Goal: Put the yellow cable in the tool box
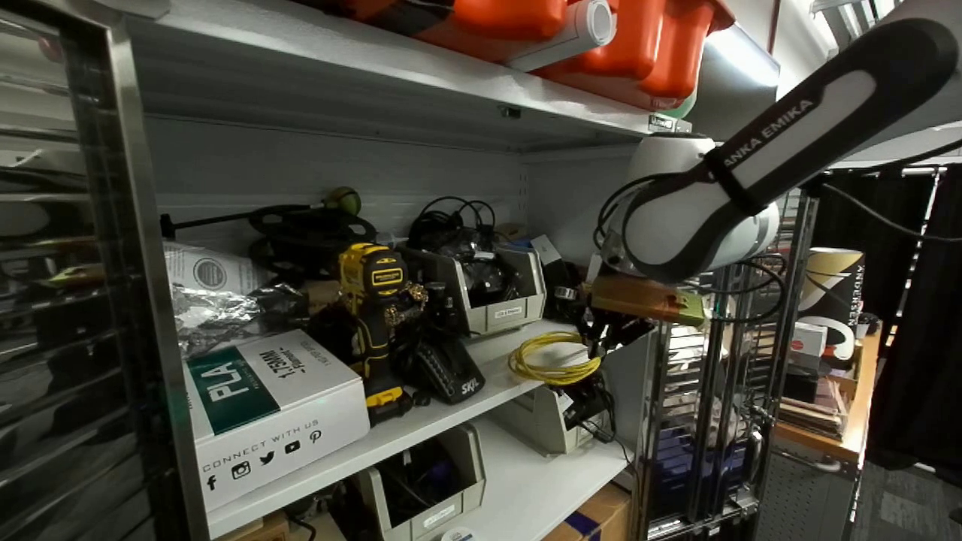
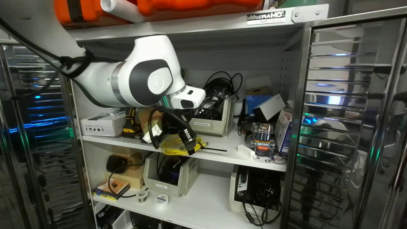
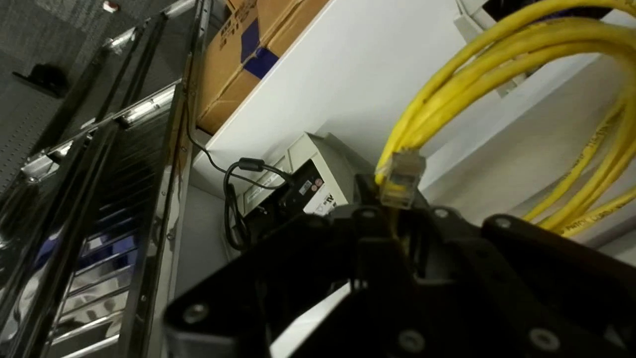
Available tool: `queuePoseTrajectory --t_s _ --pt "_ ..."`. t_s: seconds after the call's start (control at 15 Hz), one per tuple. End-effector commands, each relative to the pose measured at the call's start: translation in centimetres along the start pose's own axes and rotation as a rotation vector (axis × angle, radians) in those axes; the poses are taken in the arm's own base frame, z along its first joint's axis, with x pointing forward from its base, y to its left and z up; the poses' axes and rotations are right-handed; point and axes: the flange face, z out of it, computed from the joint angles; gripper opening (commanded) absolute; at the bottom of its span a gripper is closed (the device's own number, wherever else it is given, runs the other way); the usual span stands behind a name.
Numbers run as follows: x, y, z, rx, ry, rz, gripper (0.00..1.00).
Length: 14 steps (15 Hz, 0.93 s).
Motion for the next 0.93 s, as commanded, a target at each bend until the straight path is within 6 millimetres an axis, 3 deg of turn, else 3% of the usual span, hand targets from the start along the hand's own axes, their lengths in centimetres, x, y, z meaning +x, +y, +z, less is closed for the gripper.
queuePoseTrajectory --t_s 0.0,0.13,0.27,0.4,0.67,0.87 --pt "-2.8 1.3 -5.2 0.093 0.151 0.016 0.11" --pt "-3.1 1.7 -7.1 0.127 0.234 0.013 0.1" --pt "-2.2 1.7 -8.8 0.14 0.3 0.025 0.1" --pt "-0.6 1.6 -9.2 0.124 0.344 0.005 0.09" --pt "2.7 1.0 -7.8 0.087 0.431 -0.042 0.09" --pt "5.1 -0.5 -6.7 0.08 0.491 -0.041 0.09"
